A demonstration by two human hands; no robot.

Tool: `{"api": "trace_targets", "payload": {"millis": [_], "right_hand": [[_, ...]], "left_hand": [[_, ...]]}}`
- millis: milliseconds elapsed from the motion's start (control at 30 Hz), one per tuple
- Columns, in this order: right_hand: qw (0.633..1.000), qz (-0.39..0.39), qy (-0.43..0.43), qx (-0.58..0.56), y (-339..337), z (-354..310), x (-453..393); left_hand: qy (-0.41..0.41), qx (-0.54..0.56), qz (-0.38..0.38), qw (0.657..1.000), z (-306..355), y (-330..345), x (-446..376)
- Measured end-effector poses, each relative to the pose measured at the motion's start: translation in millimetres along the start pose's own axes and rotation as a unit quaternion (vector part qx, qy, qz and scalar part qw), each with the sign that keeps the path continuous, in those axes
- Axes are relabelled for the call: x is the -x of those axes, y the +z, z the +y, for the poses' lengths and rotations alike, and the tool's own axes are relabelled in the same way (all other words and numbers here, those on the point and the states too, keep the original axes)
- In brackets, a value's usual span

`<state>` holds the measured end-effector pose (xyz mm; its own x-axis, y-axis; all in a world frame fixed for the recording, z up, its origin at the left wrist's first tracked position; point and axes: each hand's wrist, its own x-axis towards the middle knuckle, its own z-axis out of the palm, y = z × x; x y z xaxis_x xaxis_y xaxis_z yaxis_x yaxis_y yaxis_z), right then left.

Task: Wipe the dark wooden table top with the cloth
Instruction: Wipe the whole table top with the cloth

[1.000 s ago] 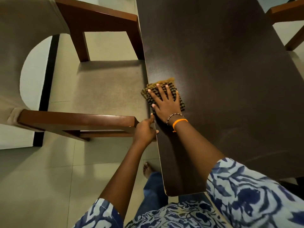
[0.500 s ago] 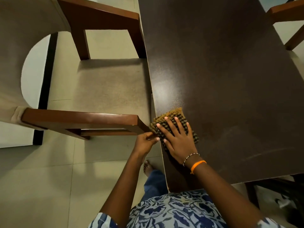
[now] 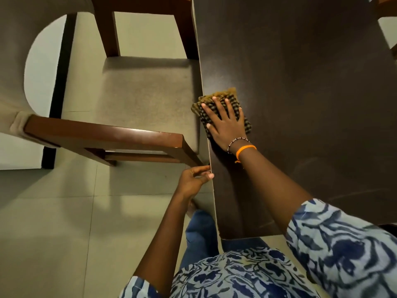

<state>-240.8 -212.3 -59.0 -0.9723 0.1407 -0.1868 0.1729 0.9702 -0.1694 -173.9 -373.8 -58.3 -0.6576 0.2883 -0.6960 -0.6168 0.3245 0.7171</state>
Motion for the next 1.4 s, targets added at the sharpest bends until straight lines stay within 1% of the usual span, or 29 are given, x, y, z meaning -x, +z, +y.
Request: {"api": "trace_targets", "payload": {"millis": [133,200,300,367,467,633,700,800,867,900,1000,1133,1200,1267,1300,1333,1400], "right_hand": [[1.000,0.013,-0.020,0.000,13.4,-4.2,44.9],[0.999,0.016,-0.034,-0.003,20.0,-5.0,68.1],[0.997,0.008,-0.078,0.001,23.6,6.0,88.6],[0.996,-0.001,-0.092,-0.005,18.0,23.6,94.7],[0.999,0.000,-0.045,-0.002,10.2,61.4,105.5],[0.996,0.024,0.084,-0.005,-5.4,151.8,123.0],[0.990,0.028,0.140,-0.019,-10.9,175.2,125.3],[0.978,0.026,0.206,-0.039,-10.2,169.8,121.5],[0.975,0.027,0.216,-0.042,-4.9,146.3,117.7],[0.978,0.028,0.204,-0.041,-1.5,131.9,115.9],[0.991,0.012,0.128,-0.027,9.2,82.8,110.9],[0.999,-0.025,-0.005,-0.034,23.5,13.9,111.5],[0.997,-0.038,-0.050,-0.035,26.1,3.3,113.6],[0.996,-0.037,-0.080,-0.033,23.6,12.5,114.5],[0.995,-0.031,-0.094,-0.031,21.5,21.6,115.6],[0.994,-0.024,-0.103,-0.031,19.2,31.7,117.3],[0.995,-0.012,-0.092,-0.036,14.9,55.9,121.7]], "left_hand": [[0.000,0.018,0.050,0.999,-2.4,6.4,3.7],[0.007,0.006,0.078,0.997,-0.3,10.7,6.3],[0.024,-0.060,0.125,0.990,3.2,17.2,9.8],[0.047,-0.113,0.160,0.980,6.1,24.8,12.7],[0.073,-0.169,0.195,0.963,6.9,36.0,16.2],[0.050,-0.096,0.201,0.974,5.9,44.0,23.4],[0.047,-0.071,0.190,0.978,6.0,43.7,24.2],[0.013,0.008,0.155,0.988,7.9,43.2,25.7],[-0.021,0.048,0.139,0.989,10.0,43.2,26.5],[-0.032,0.059,0.132,0.989,11.0,43.2,26.3],[-0.035,0.071,0.121,0.990,12.1,44.8,27.2],[0.000,0.053,0.156,0.986,11.3,51.8,29.8],[0.016,-0.004,0.185,0.983,9.3,55.9,29.2],[0.015,-0.085,0.228,0.970,8.5,62.0,28.1],[0.013,-0.143,0.255,0.956,9.2,68.3,28.4],[0.017,-0.213,0.283,0.935,11.6,77.1,29.7],[0.051,-0.325,0.320,0.888,19.0,100.4,32.2]]}}
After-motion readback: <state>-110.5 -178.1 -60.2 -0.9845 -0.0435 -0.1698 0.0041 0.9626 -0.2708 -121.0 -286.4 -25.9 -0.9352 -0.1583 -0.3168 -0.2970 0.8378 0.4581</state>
